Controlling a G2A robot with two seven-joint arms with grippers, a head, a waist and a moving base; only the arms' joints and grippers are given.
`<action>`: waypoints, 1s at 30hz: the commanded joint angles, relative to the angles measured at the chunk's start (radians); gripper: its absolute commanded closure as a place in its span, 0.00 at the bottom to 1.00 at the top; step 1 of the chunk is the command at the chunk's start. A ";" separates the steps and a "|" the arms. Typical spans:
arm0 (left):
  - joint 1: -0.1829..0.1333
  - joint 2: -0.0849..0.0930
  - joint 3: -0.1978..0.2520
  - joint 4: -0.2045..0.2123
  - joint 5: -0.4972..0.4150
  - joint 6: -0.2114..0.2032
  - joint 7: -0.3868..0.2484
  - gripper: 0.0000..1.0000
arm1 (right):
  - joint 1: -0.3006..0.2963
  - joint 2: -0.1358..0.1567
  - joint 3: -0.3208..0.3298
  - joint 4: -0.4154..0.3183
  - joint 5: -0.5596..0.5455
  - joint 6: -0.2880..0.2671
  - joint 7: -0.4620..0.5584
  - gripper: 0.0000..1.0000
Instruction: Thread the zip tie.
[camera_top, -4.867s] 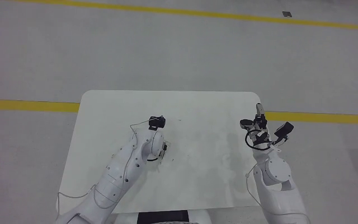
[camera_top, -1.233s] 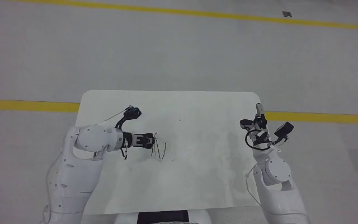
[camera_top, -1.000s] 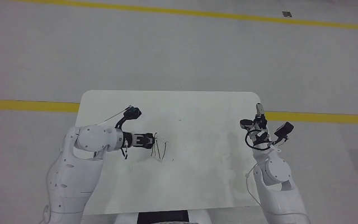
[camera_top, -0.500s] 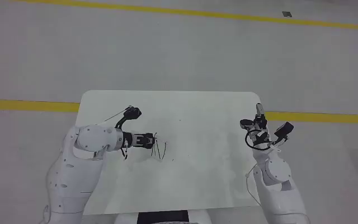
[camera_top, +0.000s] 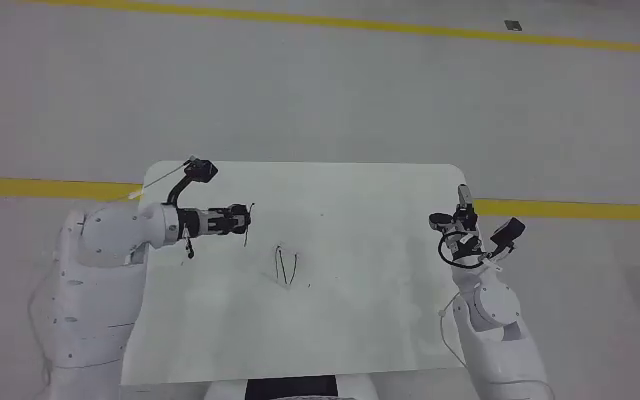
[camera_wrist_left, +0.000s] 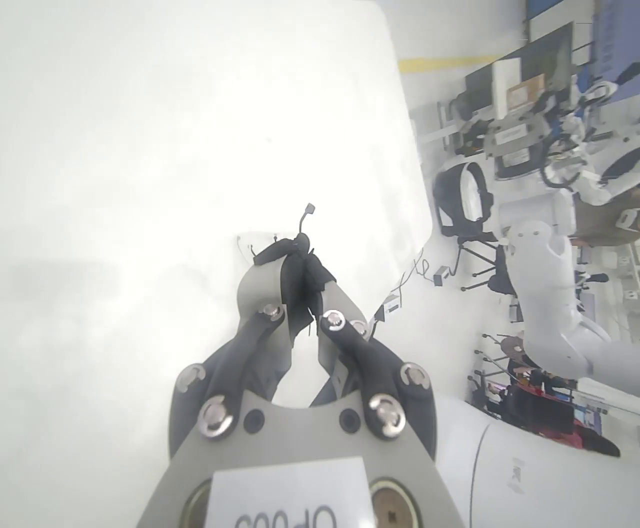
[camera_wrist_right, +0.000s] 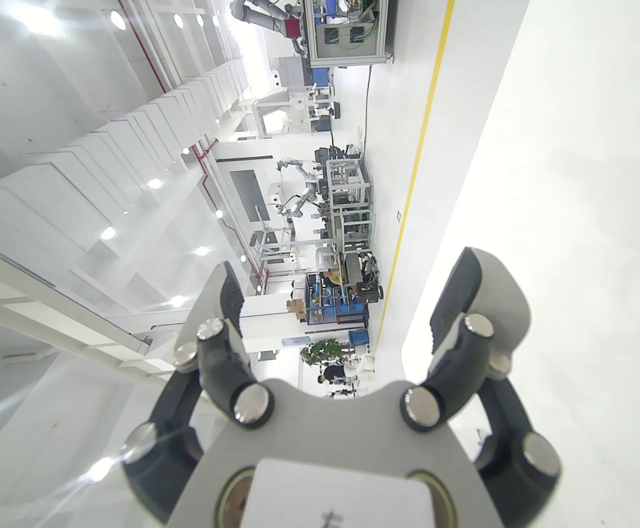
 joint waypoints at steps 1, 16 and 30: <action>-0.011 0.020 -0.019 0.016 -0.049 -0.031 0.000 1.00 | 0.000 0.000 0.000 0.000 0.000 0.000 0.000 0.00; -0.044 0.111 -0.011 -0.004 -0.253 -0.031 0.000 1.00 | 0.000 0.000 0.000 0.000 0.000 0.000 0.000 0.00; -0.058 0.193 0.162 -0.213 0.081 -0.031 0.227 1.00 | 0.000 0.000 0.000 0.000 0.000 0.000 0.000 0.00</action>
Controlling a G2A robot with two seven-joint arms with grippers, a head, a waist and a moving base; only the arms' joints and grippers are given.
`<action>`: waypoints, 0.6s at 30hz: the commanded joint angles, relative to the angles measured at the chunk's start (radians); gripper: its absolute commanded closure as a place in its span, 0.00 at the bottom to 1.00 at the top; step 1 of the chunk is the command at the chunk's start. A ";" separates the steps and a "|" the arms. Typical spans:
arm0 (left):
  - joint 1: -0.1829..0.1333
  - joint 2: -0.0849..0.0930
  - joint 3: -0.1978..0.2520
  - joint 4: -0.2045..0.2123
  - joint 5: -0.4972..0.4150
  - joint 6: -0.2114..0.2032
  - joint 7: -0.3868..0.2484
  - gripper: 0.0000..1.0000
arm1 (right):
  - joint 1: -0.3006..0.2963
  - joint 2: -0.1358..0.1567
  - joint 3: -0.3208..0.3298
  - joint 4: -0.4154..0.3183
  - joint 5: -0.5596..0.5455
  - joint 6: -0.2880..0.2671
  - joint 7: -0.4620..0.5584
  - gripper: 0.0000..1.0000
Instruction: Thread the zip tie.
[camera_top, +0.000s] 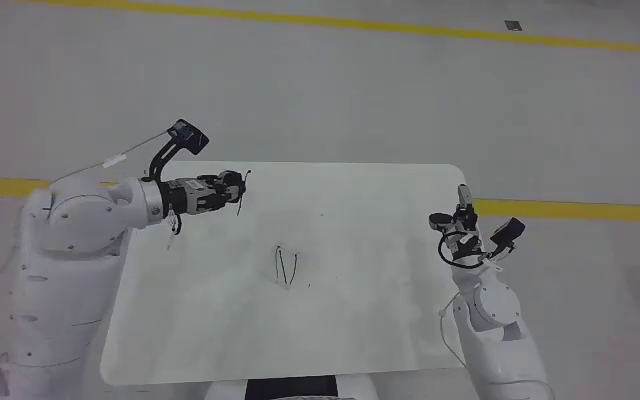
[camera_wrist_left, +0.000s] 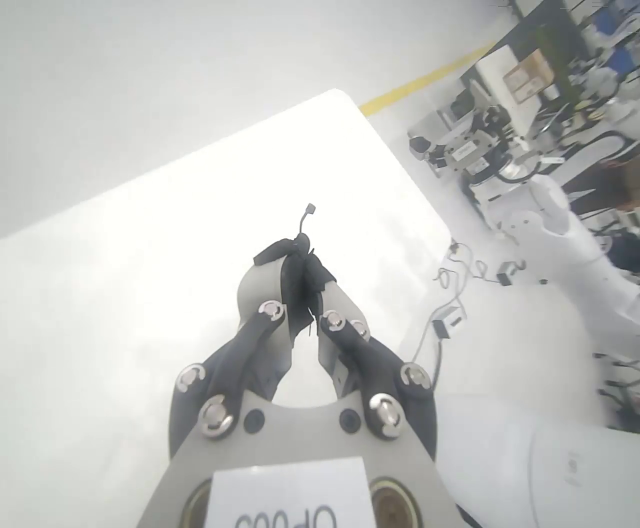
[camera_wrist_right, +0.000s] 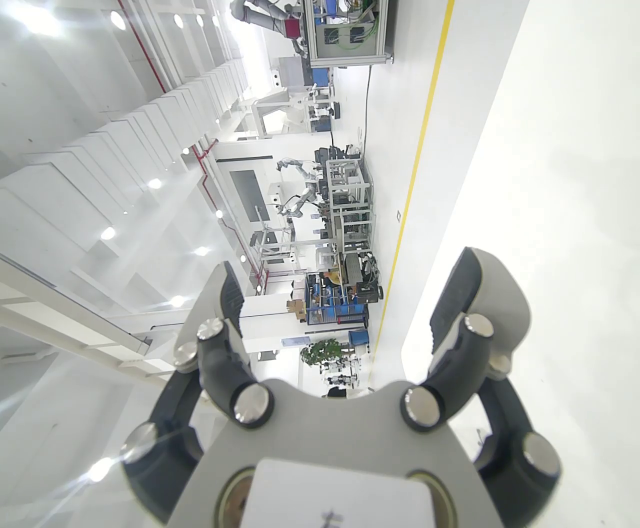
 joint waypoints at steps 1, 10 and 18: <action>-0.004 0.026 0.054 -0.018 0.059 0.000 0.057 1.00 | 0.000 0.000 0.000 0.000 0.000 0.000 0.000 0.00; -0.056 0.177 0.238 0.005 -0.027 0.000 0.266 1.00 | 0.000 0.000 0.000 0.000 0.000 0.000 0.000 0.00; -0.083 0.294 0.384 0.016 -0.032 0.000 0.474 1.00 | 0.000 0.000 0.000 0.000 0.000 0.000 0.000 0.00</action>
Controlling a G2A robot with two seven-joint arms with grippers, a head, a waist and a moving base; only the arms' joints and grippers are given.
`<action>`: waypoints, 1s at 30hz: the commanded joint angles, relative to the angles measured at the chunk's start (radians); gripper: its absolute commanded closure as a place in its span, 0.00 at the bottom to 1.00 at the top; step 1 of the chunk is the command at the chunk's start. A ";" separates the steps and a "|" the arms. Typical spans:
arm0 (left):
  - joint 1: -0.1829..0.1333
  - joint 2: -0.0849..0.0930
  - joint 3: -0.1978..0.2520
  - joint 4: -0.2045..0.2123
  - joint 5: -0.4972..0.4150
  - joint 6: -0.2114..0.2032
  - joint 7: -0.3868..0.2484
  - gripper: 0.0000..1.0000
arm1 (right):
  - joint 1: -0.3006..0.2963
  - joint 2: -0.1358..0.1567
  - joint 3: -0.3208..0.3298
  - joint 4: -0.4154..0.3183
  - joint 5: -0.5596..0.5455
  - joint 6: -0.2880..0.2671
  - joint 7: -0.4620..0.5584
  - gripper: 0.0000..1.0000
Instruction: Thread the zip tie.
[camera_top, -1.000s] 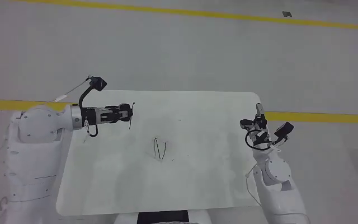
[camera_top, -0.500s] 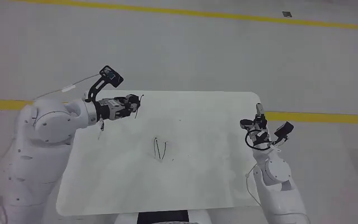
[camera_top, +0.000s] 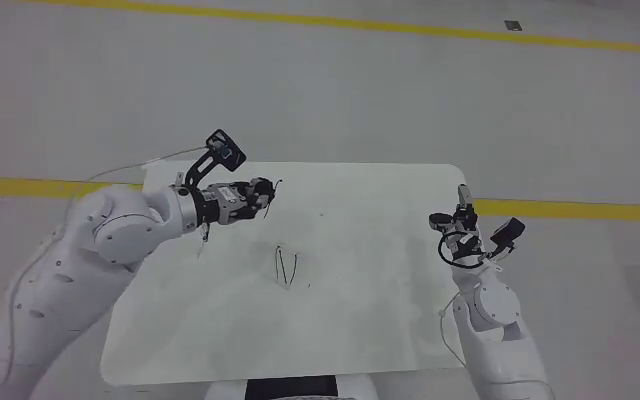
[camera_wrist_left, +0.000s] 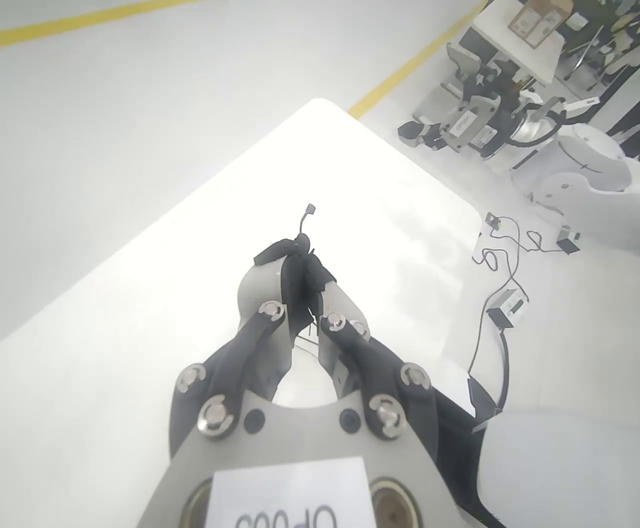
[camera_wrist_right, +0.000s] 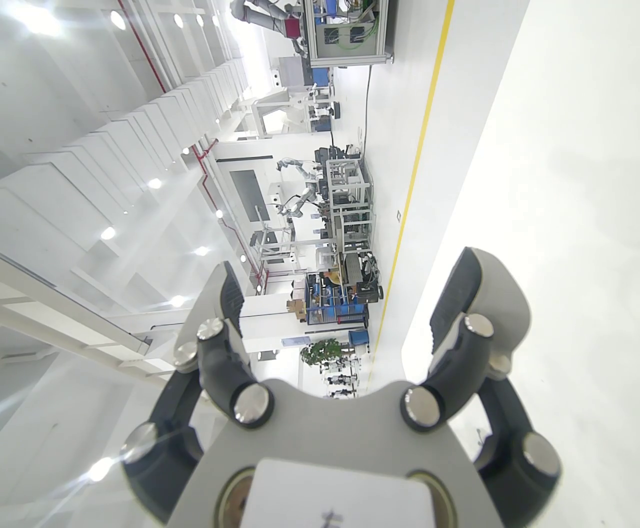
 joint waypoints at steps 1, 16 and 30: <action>0.000 -0.001 -0.001 0.001 -0.001 0.000 0.000 1.00 | 0.000 0.000 0.000 0.000 0.000 0.000 0.000 0.00; 0.008 0.003 0.064 0.027 0.336 0.000 0.211 1.00 | 0.000 0.000 0.000 0.000 0.000 0.000 0.000 0.00; -0.134 0.070 0.343 0.091 0.481 0.000 0.536 1.00 | 0.000 0.000 0.000 0.000 0.000 0.000 0.000 0.00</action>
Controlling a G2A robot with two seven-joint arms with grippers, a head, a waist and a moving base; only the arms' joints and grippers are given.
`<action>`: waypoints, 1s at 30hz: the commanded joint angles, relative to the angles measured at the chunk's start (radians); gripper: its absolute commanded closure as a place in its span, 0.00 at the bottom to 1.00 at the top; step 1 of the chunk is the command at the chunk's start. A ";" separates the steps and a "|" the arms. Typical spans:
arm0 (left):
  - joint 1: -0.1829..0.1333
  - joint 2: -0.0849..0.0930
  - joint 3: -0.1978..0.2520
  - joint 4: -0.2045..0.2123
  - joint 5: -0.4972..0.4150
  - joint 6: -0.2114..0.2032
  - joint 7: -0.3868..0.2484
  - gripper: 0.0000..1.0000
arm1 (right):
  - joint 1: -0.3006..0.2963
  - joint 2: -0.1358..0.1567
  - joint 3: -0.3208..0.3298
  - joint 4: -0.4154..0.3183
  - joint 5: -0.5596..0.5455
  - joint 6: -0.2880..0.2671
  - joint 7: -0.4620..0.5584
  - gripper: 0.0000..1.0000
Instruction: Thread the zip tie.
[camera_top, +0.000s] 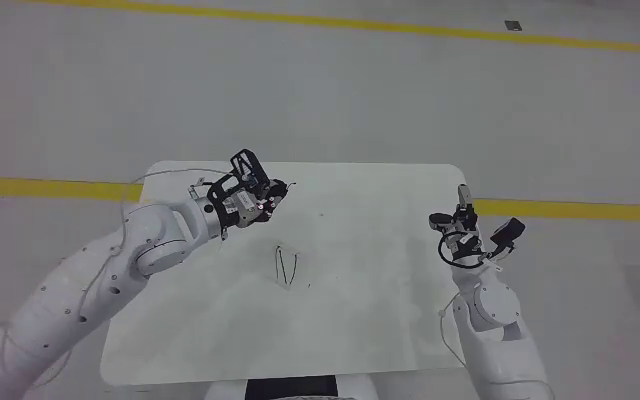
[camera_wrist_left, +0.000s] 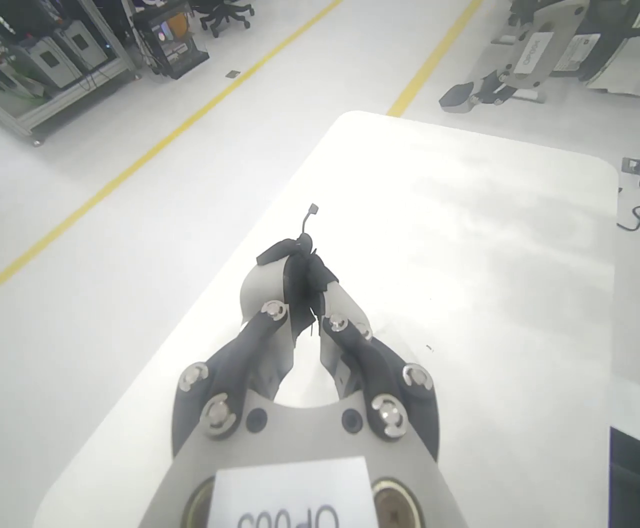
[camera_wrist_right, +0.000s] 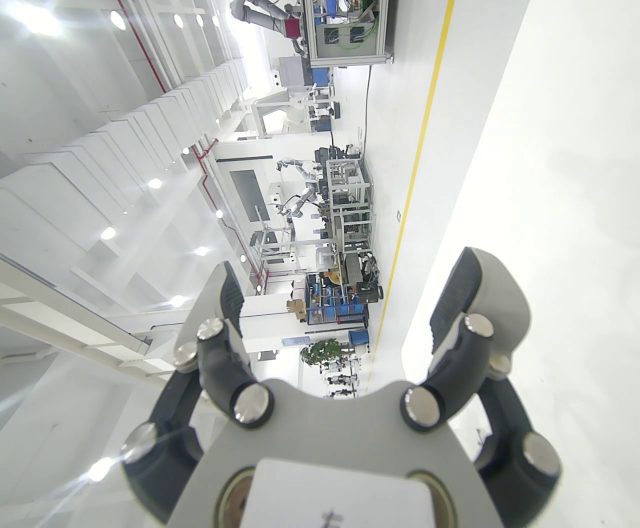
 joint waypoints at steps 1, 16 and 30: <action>-0.029 0.019 0.069 0.017 0.011 0.000 0.080 1.00 | 0.000 0.000 0.000 0.000 0.000 0.000 0.000 0.00; -0.046 0.029 0.097 0.031 0.016 0.000 0.100 1.00 | 0.000 0.000 0.000 0.000 0.000 0.000 0.000 0.00; -0.046 0.029 0.097 0.031 0.016 0.000 0.100 1.00 | 0.000 0.000 0.000 0.000 0.000 0.000 0.000 0.00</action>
